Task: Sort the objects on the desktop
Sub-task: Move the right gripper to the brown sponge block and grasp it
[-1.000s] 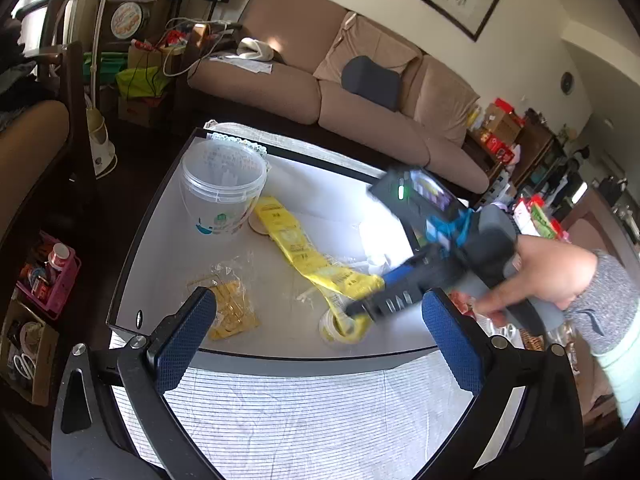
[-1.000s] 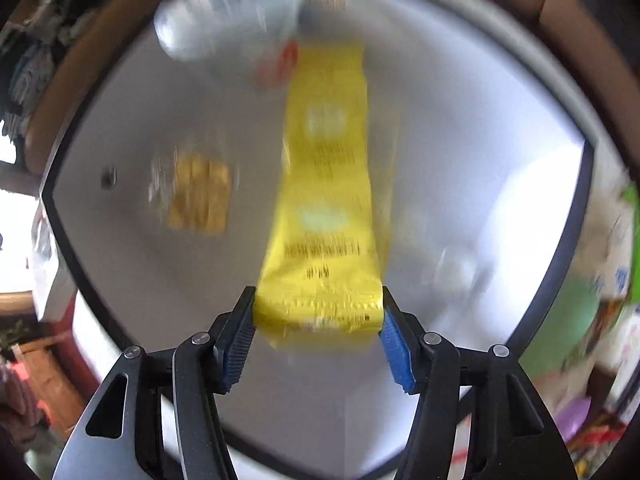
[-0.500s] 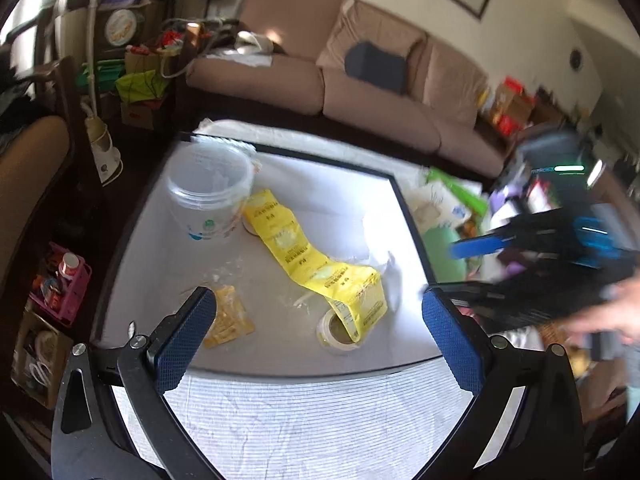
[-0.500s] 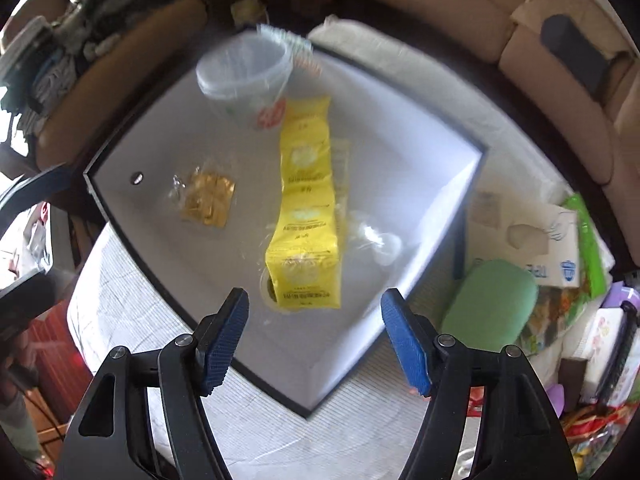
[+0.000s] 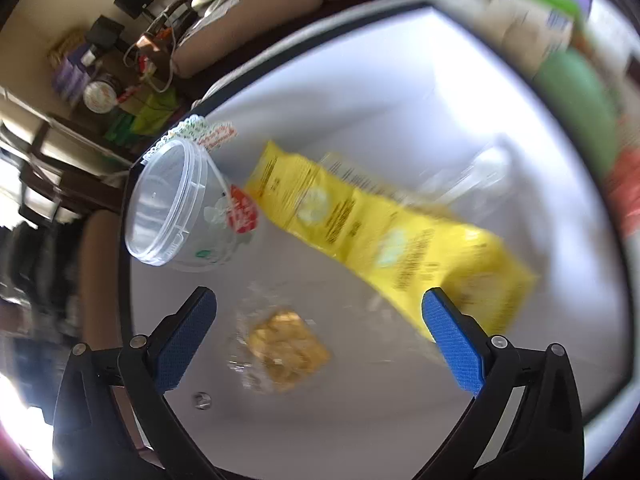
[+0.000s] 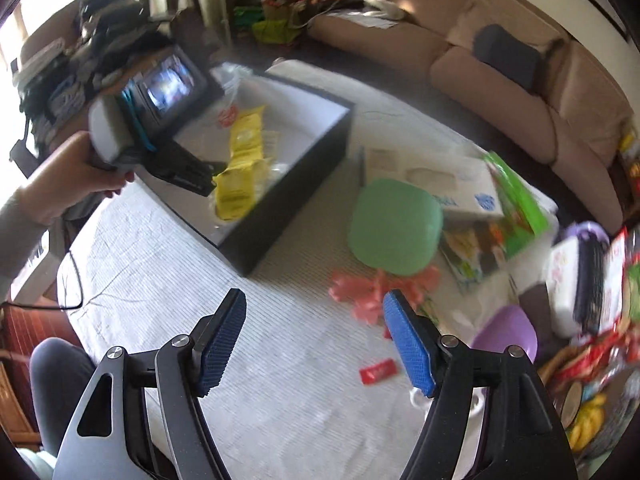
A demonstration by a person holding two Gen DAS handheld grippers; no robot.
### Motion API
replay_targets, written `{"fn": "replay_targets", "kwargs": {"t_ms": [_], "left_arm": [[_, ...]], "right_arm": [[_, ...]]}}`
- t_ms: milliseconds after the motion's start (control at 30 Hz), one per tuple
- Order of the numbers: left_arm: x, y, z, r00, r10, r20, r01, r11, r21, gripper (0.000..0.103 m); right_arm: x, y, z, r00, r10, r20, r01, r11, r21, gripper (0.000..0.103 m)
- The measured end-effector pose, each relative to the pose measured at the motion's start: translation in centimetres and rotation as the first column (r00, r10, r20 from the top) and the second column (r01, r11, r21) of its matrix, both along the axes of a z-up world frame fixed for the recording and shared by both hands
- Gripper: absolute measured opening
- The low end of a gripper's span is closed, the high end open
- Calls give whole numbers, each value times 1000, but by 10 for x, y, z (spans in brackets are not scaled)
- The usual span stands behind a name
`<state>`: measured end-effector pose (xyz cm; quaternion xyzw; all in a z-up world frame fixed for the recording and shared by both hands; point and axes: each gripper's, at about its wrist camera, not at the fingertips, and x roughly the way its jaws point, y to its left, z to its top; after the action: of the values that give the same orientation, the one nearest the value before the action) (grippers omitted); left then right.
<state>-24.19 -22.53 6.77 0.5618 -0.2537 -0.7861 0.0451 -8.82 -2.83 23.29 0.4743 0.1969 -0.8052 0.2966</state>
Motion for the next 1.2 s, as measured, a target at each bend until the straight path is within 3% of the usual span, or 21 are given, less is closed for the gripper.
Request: {"fn": "replay_targets", "kwargs": {"t_ms": [100, 200, 267, 300, 333, 367, 433, 533, 700, 833, 967, 1100, 1200], "left_arm": [[-1, -4, -2, 1000, 27, -3, -27, 999, 30, 103], [16, -12, 29, 995, 61, -84, -43, 979, 197, 103], [35, -19, 57, 983, 98, -156, -36, 933, 358, 103], [47, -22, 70, 976, 118, -184, -24, 896, 444, 103], [63, -24, 84, 966, 140, -217, 1, 839, 544, 103], [74, -23, 93, 959, 150, -240, 25, 800, 599, 103], [101, -12, 107, 947, 142, -288, 95, 733, 674, 103], [129, 15, 116, 944, 102, -315, 164, 683, 712, 103], [169, 65, 119, 933, 25, -359, 253, 663, 704, 103], [185, 117, 99, 937, -44, -347, 288, 660, 694, 103], [183, 153, 72, 952, -99, -291, 286, 630, 722, 103], [178, 170, 48, 949, -123, -289, 301, 622, 723, 103], [171, 179, 36, 949, -154, -276, 310, 625, 717, 103]], "right_arm": [[-1, 34, 4, 999, -50, -17, 50, 998, -31, 75], [-5, 74, 6, 992, -126, -23, 124, 988, -90, 76], [-7, 106, 4, 982, -191, -7, 187, 971, -151, 80], [-8, 121, 2, 975, -220, 9, 218, 958, -188, 80], [-9, 138, -2, 967, -253, 32, 253, 940, -230, 80], [-10, 152, -7, 959, -279, 55, 283, 923, -261, 80], [-12, 175, -18, 943, -323, 86, 333, 894, -300, 80], [-8, 197, -36, 922, -374, 105, 387, 867, -314, 80], [3, 215, -61, 904, -411, 121, 427, 845, -322, 80], [10, 229, -79, 889, -438, 132, 456, 829, -324, 80], [11, 247, -94, 863, -497, 95, 497, 798, -340, 80], [2, 268, -108, 845, -518, 134, 526, 757, -388, 80], [-5, 272, -110, 848, -518, 116, 519, 763, -385, 80]]}}
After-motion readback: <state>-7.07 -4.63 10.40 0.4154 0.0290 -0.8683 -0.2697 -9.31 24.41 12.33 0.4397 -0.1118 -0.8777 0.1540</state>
